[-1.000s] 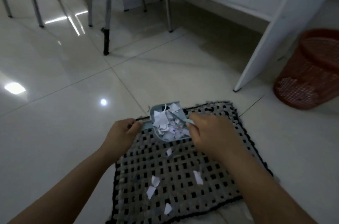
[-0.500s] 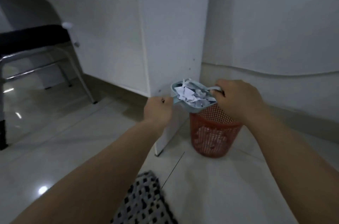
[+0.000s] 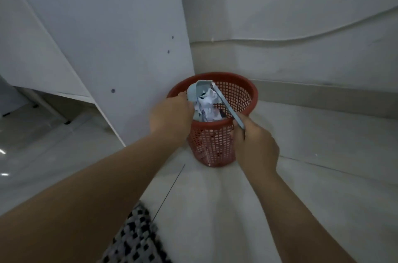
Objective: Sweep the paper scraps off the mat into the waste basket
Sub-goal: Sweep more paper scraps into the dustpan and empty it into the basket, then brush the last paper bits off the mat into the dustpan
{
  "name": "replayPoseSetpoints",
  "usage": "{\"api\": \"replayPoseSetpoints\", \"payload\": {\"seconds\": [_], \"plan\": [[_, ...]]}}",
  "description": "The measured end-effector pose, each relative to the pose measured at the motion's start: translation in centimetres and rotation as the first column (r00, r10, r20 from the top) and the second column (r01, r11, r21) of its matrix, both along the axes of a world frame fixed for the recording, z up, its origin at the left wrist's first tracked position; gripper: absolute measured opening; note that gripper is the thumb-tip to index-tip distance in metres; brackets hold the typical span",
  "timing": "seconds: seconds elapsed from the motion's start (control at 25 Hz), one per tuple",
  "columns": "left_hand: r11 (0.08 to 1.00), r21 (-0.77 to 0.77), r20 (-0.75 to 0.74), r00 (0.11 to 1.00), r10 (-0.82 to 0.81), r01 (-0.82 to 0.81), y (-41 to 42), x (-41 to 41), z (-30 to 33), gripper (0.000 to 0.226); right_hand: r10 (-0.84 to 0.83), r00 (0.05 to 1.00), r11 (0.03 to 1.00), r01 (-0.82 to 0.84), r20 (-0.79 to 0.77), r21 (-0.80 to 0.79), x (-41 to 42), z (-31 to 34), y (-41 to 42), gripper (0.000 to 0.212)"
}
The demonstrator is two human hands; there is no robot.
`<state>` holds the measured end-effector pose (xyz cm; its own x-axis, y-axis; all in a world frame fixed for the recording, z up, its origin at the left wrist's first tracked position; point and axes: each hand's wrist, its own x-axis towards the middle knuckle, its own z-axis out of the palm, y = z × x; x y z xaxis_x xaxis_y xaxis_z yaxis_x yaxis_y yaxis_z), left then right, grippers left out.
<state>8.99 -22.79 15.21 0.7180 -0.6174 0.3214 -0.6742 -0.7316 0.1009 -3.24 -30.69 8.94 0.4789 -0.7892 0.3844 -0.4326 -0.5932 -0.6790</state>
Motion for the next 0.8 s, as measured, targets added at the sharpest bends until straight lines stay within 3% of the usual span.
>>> {"api": "replayPoseSetpoints", "payload": {"seconds": [0.24,0.4,0.52,0.6,0.72,0.8], "plan": [[0.999,0.014,0.012,0.999,0.045,-0.045,0.0,0.8,0.3,0.024,0.027,1.000,0.999,-0.026,0.013,-0.025,0.7,0.8,1.0,0.028],[0.999,0.038,0.058,0.998,0.011,-0.013,0.2,0.4,0.7,0.025,0.026,1.000,1.000,-0.026,-0.004,0.017,0.8,1.2,1.0,0.028],[1.000,-0.018,0.013,1.000,0.020,-0.019,0.9,0.1,1.1,0.028,0.030,1.000,0.997,-0.031,0.009,0.067,0.8,1.1,1.0,0.027],[0.992,-0.117,-0.040,0.998,0.045,-0.049,2.2,0.0,1.1,0.029,0.058,0.985,0.994,-0.073,0.165,0.084,0.6,0.9,1.7,0.027],[0.950,-0.299,-0.097,0.993,0.060,-0.086,5.5,-0.3,1.1,0.032,0.139,0.874,0.981,-0.185,0.466,0.055,0.5,1.0,4.8,0.031],[0.895,-0.434,-0.123,0.991,0.059,-0.107,8.5,-0.8,1.0,0.031,0.209,0.813,0.969,-0.245,0.544,-0.006,-0.2,1.4,7.5,0.032]]}}
